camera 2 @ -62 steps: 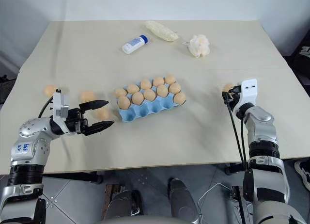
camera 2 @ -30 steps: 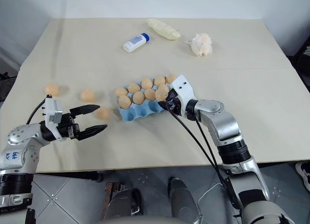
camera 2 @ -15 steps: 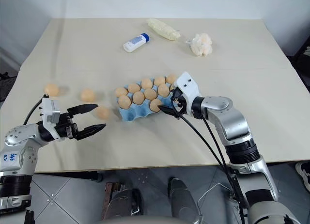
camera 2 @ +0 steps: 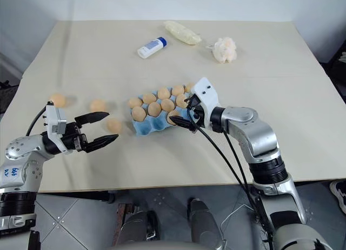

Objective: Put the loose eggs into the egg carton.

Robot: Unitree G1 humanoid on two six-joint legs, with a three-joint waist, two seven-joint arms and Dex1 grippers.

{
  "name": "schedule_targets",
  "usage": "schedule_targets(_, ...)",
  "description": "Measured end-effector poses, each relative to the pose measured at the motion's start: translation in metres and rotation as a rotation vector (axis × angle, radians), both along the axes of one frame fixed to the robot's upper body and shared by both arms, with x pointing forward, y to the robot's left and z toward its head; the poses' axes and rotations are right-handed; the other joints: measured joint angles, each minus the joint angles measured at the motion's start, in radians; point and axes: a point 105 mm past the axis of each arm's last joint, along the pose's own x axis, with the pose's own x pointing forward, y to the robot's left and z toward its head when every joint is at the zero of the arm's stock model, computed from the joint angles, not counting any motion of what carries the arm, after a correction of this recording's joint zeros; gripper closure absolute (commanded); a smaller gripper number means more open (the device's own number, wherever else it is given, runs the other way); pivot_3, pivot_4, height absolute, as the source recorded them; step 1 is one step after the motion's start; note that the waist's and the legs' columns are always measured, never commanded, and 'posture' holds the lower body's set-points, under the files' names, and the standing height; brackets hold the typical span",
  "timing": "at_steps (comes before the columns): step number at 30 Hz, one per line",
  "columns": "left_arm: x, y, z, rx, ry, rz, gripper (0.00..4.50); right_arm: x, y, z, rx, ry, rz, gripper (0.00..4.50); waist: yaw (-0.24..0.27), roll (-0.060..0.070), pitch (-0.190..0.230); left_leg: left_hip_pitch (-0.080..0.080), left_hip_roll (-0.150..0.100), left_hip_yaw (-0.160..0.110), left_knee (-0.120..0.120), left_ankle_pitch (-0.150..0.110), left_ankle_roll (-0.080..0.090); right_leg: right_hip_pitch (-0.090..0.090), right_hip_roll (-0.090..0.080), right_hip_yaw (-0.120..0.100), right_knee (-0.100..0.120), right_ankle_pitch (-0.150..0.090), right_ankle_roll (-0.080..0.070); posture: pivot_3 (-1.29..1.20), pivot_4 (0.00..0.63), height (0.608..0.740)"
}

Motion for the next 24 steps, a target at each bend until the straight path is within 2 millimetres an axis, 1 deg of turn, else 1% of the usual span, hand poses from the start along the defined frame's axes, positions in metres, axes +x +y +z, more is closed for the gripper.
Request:
schedule_targets(3,0.0,0.0,0.0,-0.001,-0.001,0.0,0.0,-0.001,0.007,-0.004,0.01,0.021,0.006,0.04,0.0,0.0,0.0,0.0,0.0,0.0,0.0,0.0,0.0,0.0,0.0,0.0,0.0,0.0,0.0,0.0,0.15,0.74)
schedule_targets(7,-0.001,0.0,-0.001,-0.001,0.003,0.003,0.0,-0.001,0.017,-0.014,0.008,0.057,0.023,0.04,-0.001,0.0,0.0,0.0,0.0,0.0,0.0,0.0,0.0,0.0,0.0,0.0,0.0,0.0,0.0,0.0,0.15,0.74)
schedule_targets(11,-0.001,0.001,-0.002,-0.002,0.005,0.007,0.0,0.003,0.022,-0.018,-0.016,0.06,0.027,0.04,-0.001,0.0,0.0,0.0,0.0,0.0,0.0,0.0,0.0,0.0,0.0,0.0,0.0,0.0,0.0,0.0,0.15,0.74)
schedule_targets(12,-0.001,0.001,-0.002,-0.002,0.006,0.008,0.0,0.003,0.024,-0.02,-0.027,0.058,0.029,0.21,-0.001,0.0,0.0,0.0,0.0,0.0,0.0,0.0,0.0,0.0,0.0,0.0,0.0,0.0,0.0,0.0,0.15,0.74)
schedule_targets(14,-0.001,0.001,-0.003,-0.003,0.008,0.012,0.0,0.005,0.025,-0.021,-0.033,0.059,0.027,0.71,0.0,0.0,0.0,0.0,0.0,0.0,0.0,0.0,0.0,0.0,0.0,0.0,0.0,0.0,0.0,0.0,0.15,0.74)
schedule_targets(17,-0.001,0.002,-0.005,-0.004,0.01,0.019,0.0,0.008,0.023,-0.02,-0.043,0.045,0.015,1.63,-0.001,0.0,0.0,0.0,0.0,0.0,0.0,0.0,0.0,0.0,0.0,0.0,0.0,0.0,0.0,0.0,0.15,0.74)
schedule_targets(18,-0.001,0.002,-0.005,-0.004,0.008,0.02,0.0,0.009,0.023,-0.02,-0.047,0.041,0.012,2.05,-0.002,0.0,0.0,0.0,0.0,0.0,0.0,0.0,0.0,0.0,0.0,0.0,0.0,0.0,0.0,0.0,0.15,0.74)
schedule_targets(24,-0.002,0.002,-0.006,-0.002,0.008,0.028,0.0,0.009,0.026,-0.011,-0.045,0.001,0.034,4.19,-0.001,0.0,0.0,0.0,0.001,0.0,0.0,0.0,-0.001,0.0,0.001,-0.001,0.0,0.0,0.0,0.0,0.15,0.74)
